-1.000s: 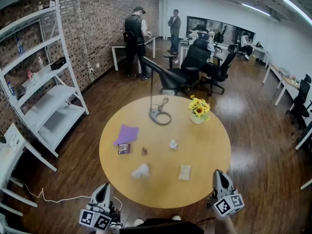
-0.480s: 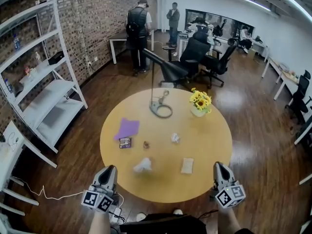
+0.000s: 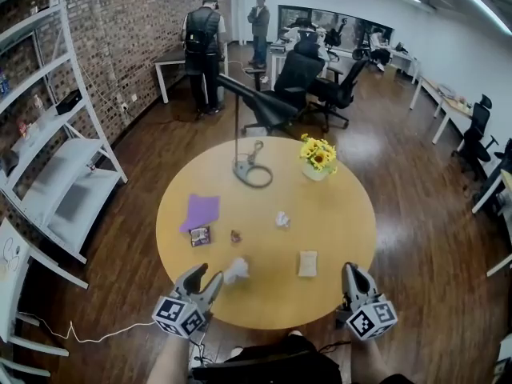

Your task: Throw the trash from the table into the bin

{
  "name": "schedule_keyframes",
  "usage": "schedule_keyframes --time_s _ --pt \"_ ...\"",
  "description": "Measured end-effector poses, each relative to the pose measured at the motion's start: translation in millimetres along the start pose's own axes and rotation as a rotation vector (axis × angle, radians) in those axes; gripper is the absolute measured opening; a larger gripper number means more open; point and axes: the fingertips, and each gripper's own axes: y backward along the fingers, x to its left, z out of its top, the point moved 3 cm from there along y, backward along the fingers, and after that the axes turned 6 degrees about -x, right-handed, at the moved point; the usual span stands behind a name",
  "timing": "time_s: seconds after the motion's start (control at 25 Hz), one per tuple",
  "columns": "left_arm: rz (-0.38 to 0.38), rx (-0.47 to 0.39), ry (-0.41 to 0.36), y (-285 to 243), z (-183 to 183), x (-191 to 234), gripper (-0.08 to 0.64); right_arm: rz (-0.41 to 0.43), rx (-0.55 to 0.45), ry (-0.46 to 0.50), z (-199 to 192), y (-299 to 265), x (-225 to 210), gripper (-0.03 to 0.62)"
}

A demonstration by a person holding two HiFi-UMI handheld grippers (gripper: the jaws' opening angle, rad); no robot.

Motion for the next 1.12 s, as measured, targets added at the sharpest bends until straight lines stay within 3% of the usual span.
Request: schedule_keyframes --time_s 0.12,0.32,0.44,0.56,0.72,0.96,1.12 --pt "-0.003 0.063 -0.031 -16.9 -19.5 -1.9 0.2 0.009 0.029 0.03 -0.8 0.4 -6.5 0.003" --pt "0.035 0.284 -0.082 -58.5 -96.7 21.1 0.224 0.059 0.06 0.032 8.9 -12.6 -39.7 0.005" --pt "0.022 0.428 -0.17 -69.0 -134.5 27.1 0.236 0.056 0.096 0.023 6.4 -13.8 -57.1 0.005" --pt "-0.006 0.514 -0.255 -73.1 -159.6 24.0 0.258 0.033 0.141 -0.029 -5.6 -8.5 -69.1 0.005" --pt "0.016 0.576 -0.245 -80.3 -183.1 35.9 0.258 0.054 0.22 -0.054 -34.9 -13.7 -77.5 0.005" --pt "0.002 0.687 -0.206 -82.0 -217.8 35.3 0.259 0.09 0.26 -0.107 -50.9 -34.0 -75.1 0.005" --pt "0.071 0.645 -0.148 -79.8 -216.3 42.1 0.219 0.116 0.266 -0.112 -55.5 -45.8 -70.2 0.005"
